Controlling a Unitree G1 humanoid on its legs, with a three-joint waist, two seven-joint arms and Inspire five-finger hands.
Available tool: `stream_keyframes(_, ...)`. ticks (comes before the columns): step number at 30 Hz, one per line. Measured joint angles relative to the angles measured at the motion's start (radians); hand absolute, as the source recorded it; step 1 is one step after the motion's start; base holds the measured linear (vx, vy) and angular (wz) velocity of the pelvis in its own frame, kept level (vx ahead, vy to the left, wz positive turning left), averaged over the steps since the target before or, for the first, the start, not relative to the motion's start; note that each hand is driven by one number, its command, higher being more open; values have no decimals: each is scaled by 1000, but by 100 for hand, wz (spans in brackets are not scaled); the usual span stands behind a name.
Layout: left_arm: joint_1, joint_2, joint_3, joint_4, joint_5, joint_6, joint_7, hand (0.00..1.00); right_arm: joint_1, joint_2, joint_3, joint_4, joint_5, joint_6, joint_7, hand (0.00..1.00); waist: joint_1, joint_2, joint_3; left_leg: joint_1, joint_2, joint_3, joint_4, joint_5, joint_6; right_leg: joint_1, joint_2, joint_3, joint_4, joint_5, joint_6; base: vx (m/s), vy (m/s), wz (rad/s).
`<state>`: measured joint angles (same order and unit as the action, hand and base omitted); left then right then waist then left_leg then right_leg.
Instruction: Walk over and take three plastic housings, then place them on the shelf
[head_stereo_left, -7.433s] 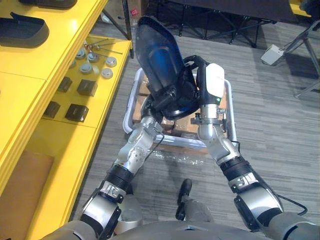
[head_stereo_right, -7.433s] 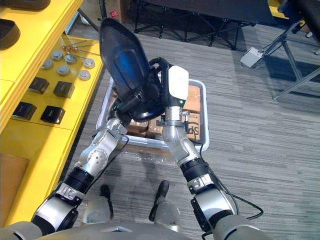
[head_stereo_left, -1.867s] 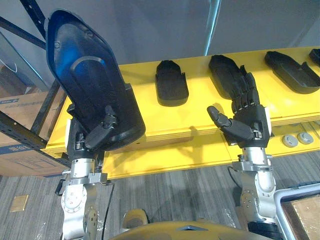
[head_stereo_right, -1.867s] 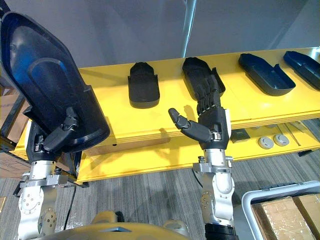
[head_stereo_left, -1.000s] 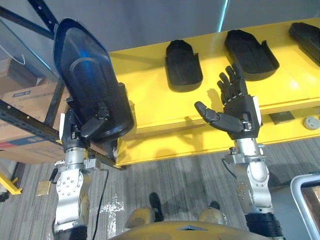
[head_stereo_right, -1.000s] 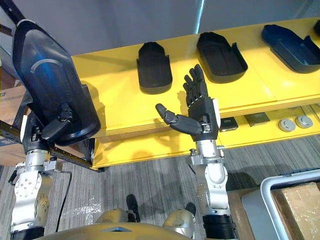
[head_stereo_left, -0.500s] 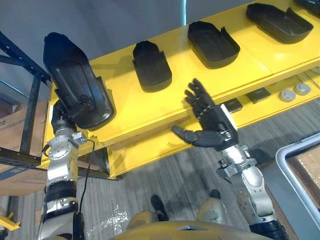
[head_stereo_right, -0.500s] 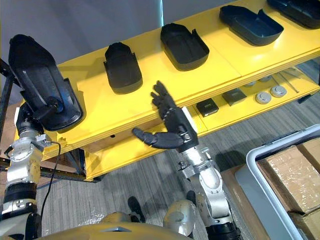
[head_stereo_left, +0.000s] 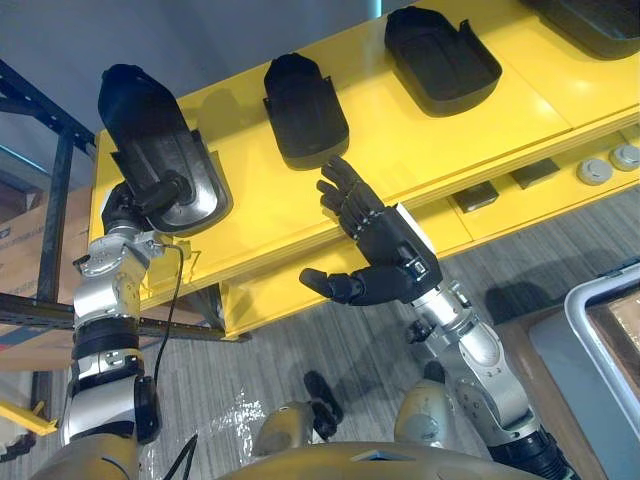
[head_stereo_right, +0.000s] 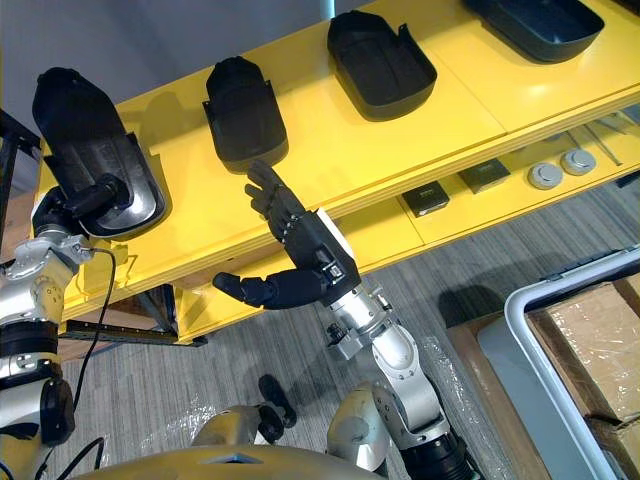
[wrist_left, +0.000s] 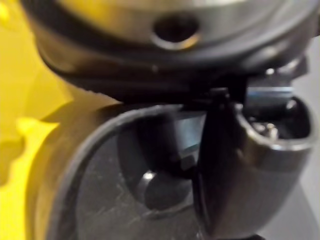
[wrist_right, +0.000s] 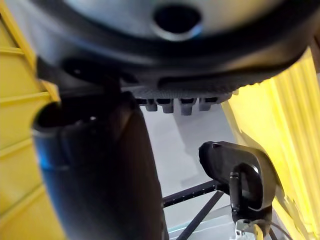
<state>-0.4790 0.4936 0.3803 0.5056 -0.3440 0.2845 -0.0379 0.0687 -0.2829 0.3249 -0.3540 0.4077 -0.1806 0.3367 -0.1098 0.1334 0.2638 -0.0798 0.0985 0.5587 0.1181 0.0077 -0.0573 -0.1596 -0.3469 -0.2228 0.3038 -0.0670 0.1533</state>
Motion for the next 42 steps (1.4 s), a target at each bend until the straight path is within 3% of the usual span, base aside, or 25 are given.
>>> stream_keyframes(13,-89,37,-2,15,41,22,-19,100,-33,-27,30,-57,1,1,-26,100,8,-10,30,-52,17,-4,14,8,16,-49,5,-10,33,-17,3,-20,-18,4)
stream_keyframes(22,-206,101,-11,46,110,15,178,100,-35,-12,48,-56,12,-4,-53,100,-3,-34,46,-31,34,-8,18,8,16,-17,22,-21,21,-16,1,0,0,0)
stream_keyframes(24,-243,112,-14,44,111,-20,230,100,-10,-6,52,-55,11,-18,-59,100,-3,-36,47,-12,36,-8,14,8,15,9,27,-25,8,-16,1,0,0,0)
stream_keyframes(28,-273,166,-82,-19,108,-171,320,100,68,23,77,-52,8,-56,-60,100,-10,-40,45,46,34,-9,-9,8,14,77,36,-38,-27,-16,1,5,-2,-1)
stream_keyframes(32,-273,178,-126,-162,105,-292,340,100,85,24,69,-21,-27,-99,-64,100,-18,-44,34,114,20,-18,-67,24,3,147,49,-52,-69,-13,4,5,-1,1)
stream_keyframes(36,-267,175,-172,-280,74,-370,332,100,71,28,21,29,-102,-119,-86,100,-26,-52,-20,136,15,-41,-111,44,-1,189,62,-86,-112,-2,5,57,-3,15)
stream_keyframes(39,-194,159,-173,-425,62,-398,312,100,43,33,-29,53,-182,-135,-108,100,-24,-60,-42,174,16,-59,-125,46,-4,244,71,-106,-135,-1,5,57,-9,13)
stream_keyframes(42,-16,52,-170,-629,62,-416,257,100,-45,32,-76,132,-243,-165,-140,100,-12,-59,-76,192,17,-88,-126,46,-4,291,75,-145,-154,-1,5,49,-14,22)
